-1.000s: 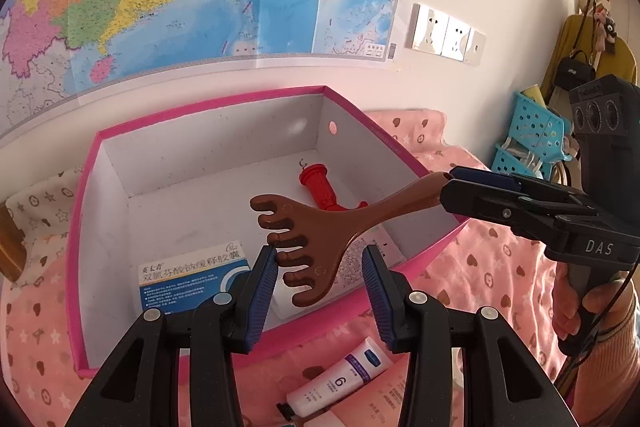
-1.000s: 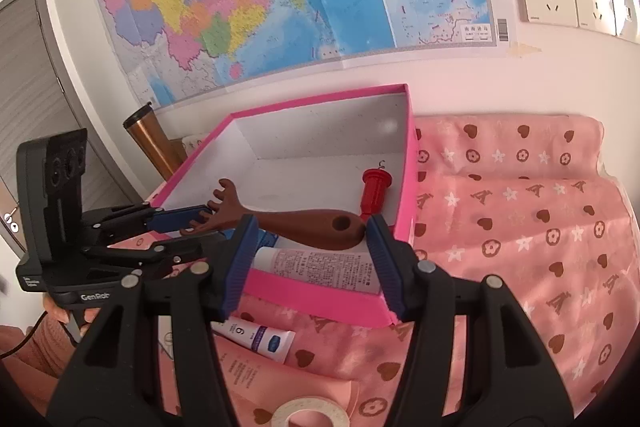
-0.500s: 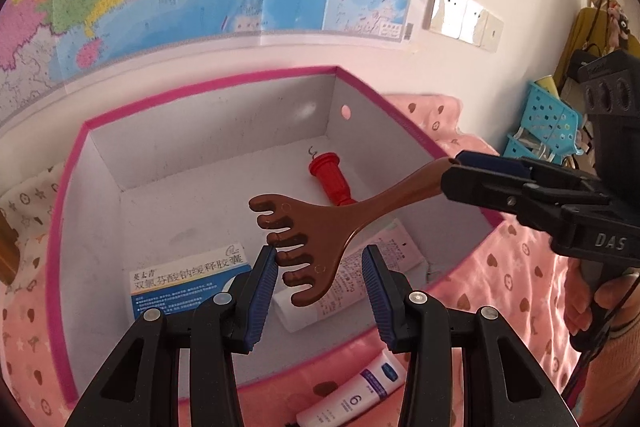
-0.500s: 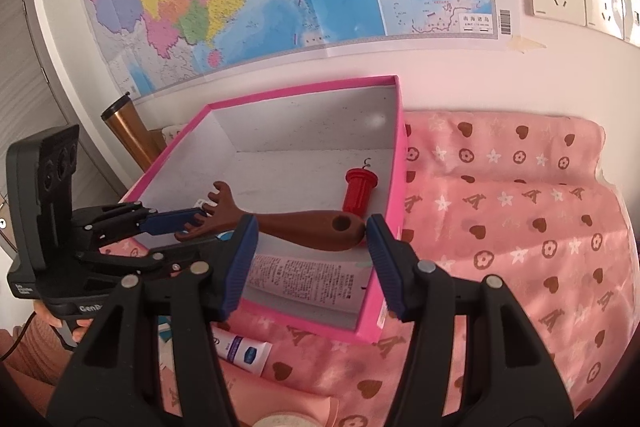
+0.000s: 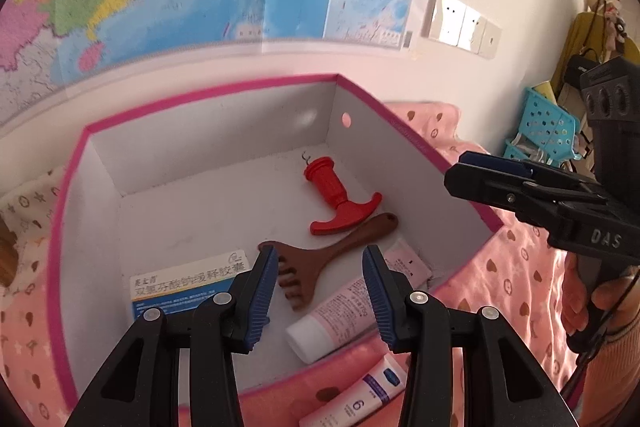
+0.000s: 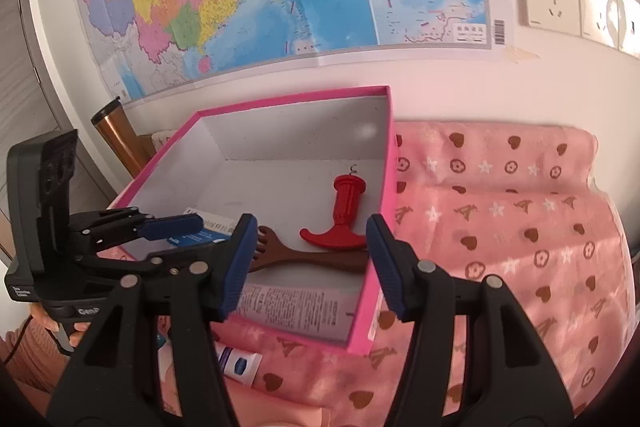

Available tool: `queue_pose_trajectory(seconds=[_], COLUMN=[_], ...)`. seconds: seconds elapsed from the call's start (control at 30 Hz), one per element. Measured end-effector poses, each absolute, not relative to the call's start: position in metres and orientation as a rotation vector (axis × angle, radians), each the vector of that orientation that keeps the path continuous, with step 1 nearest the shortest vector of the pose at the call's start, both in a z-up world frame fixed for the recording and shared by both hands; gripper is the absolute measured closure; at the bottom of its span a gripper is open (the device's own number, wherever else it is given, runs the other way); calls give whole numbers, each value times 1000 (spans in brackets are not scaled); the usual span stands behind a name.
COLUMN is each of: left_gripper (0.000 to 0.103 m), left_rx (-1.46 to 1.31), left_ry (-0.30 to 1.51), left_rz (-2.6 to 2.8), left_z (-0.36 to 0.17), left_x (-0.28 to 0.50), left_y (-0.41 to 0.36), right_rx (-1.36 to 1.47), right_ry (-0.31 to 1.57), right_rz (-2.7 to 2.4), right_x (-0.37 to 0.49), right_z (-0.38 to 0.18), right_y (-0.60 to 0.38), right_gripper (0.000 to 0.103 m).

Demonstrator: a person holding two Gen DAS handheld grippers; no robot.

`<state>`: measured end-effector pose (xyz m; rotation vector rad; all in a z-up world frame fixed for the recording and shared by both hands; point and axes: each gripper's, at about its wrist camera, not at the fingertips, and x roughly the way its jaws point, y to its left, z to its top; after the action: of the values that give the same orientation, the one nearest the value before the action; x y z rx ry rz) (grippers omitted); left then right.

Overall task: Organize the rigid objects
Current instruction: 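Open the left gripper to drop the massager into the box, then move the right gripper to the white tape roll and close on it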

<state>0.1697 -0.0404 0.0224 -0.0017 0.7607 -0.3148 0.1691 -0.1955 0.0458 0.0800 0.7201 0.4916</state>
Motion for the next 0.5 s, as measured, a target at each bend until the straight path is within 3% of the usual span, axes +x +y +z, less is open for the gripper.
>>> queue_pose_trajectory(seconds=[0.3,0.5], left_gripper=[53,52], left_rx=[1,-15], left_ry=[653,661], left_rz=[-353,-391], left_z=[42,36], left_x=[116,91], left_y=[-39,-45], right_rx=[137,141], right_ry=[666,730], right_rz=[564,585], right_x=[121,89], right_z=[58,35], right_y=[-216,-219], right_gripper=[44,44])
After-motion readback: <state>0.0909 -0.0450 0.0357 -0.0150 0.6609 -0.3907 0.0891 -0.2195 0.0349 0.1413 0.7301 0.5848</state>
